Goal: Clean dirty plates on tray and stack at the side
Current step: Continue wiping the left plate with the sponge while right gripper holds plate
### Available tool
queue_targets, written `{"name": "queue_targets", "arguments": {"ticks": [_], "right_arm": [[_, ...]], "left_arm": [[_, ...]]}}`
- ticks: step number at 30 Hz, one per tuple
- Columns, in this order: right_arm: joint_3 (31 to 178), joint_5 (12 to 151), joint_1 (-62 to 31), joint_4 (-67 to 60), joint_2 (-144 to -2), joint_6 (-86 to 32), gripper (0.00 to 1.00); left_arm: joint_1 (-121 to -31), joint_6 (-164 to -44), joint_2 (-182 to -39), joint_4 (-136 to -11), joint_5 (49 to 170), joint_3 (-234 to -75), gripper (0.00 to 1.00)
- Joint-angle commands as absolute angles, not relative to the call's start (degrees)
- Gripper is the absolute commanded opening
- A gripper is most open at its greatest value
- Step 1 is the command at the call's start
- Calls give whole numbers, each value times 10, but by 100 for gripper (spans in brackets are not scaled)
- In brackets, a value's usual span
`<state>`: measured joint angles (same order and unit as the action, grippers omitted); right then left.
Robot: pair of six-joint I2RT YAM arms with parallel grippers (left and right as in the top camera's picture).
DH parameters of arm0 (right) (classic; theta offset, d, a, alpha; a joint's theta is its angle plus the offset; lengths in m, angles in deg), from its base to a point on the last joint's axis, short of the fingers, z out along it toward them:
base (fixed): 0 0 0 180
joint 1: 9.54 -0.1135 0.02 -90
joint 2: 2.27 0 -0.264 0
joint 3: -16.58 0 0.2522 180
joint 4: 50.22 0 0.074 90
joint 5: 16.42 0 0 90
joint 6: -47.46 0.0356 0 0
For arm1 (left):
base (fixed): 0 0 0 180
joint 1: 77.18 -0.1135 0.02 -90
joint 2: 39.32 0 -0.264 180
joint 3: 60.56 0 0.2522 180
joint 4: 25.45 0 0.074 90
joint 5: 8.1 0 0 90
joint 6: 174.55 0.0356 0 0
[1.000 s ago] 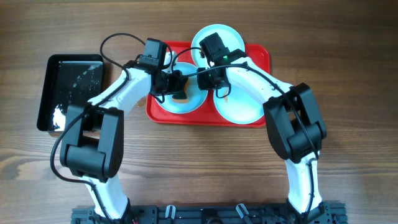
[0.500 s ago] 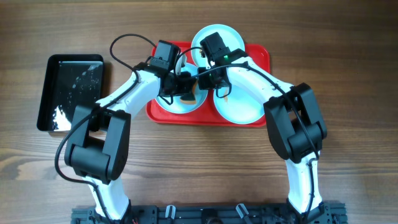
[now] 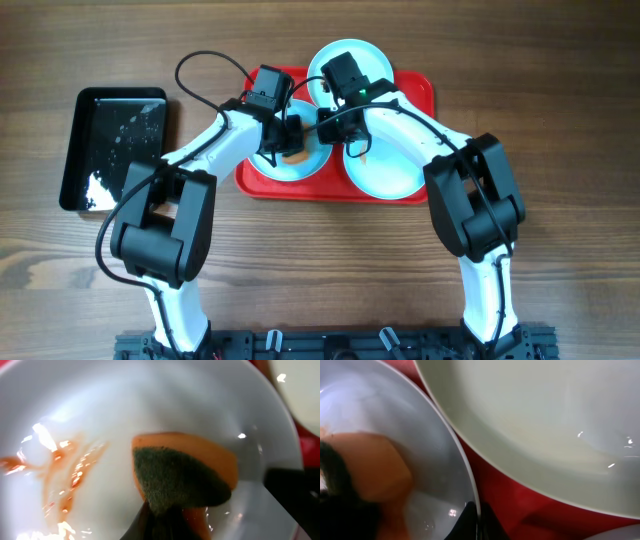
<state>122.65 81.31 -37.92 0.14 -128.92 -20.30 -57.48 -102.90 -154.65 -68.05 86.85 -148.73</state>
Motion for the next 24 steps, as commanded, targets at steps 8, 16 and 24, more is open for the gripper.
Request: {"name": "queue_targets", "arguments": {"ticks": [8, 16, 24], "right_arm": [[1228, 793, -378, 10, -1303, -204, 4], [1228, 793, -378, 11, -1303, -205, 4], [1228, 793, -378, 10, -1303, -205, 4]], "left_arm": [[-622, -982, -1558, -709, 704, -1481, 4], [-622, -983, -1505, -709, 684, -1510, 4], [-621, -983, -1489, -692, 929, -1509, 4]]}}
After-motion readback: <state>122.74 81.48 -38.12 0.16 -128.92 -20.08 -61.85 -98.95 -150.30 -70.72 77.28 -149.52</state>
